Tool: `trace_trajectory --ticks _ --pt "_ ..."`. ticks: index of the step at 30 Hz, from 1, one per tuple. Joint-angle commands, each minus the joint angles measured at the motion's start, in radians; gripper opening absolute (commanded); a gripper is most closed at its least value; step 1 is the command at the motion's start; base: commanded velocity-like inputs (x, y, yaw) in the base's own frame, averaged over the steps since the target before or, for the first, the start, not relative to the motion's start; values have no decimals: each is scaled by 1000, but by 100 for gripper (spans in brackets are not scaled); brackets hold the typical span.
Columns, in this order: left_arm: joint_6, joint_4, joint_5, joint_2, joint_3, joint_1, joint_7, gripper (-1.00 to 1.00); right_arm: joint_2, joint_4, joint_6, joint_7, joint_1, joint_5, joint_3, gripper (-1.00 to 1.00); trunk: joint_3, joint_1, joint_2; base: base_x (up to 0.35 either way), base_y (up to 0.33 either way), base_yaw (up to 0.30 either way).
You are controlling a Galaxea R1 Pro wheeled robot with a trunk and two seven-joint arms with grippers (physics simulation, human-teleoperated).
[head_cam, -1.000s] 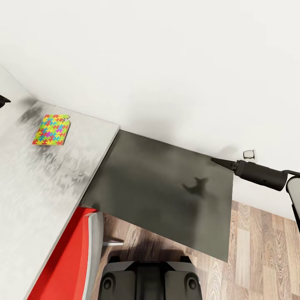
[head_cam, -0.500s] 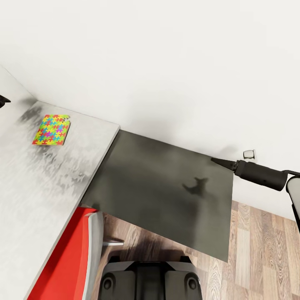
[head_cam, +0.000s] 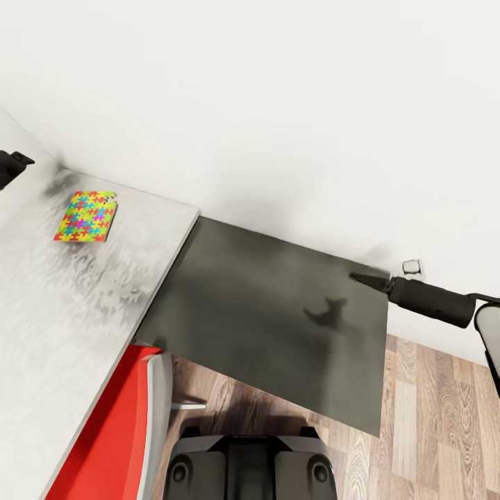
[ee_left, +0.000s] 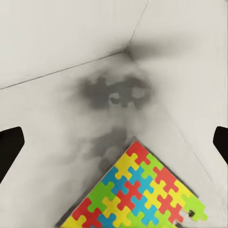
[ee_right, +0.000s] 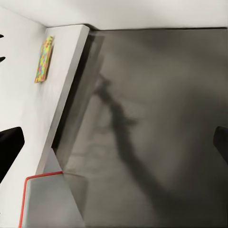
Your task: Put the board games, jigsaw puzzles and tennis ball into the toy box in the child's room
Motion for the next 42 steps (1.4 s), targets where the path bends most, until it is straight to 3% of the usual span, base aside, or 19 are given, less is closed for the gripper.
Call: trace_trajectory --ticks 1,22,42 --pt "-4 0 10 -5 -8 0 6 100 1 -2 5 6 5 4 -1 100 -1 1 -2 0 0 0" --pt "-141 53 9 -66 -10 14 -5 100 3 -14 5 4 34 4 2 100 -20 1 -2 0 0 0" --pt "-174 93 7 -84 -10 17 -8 100 3 -16 5 3 37 4 2 100 -50 1 -2 0 0 0"
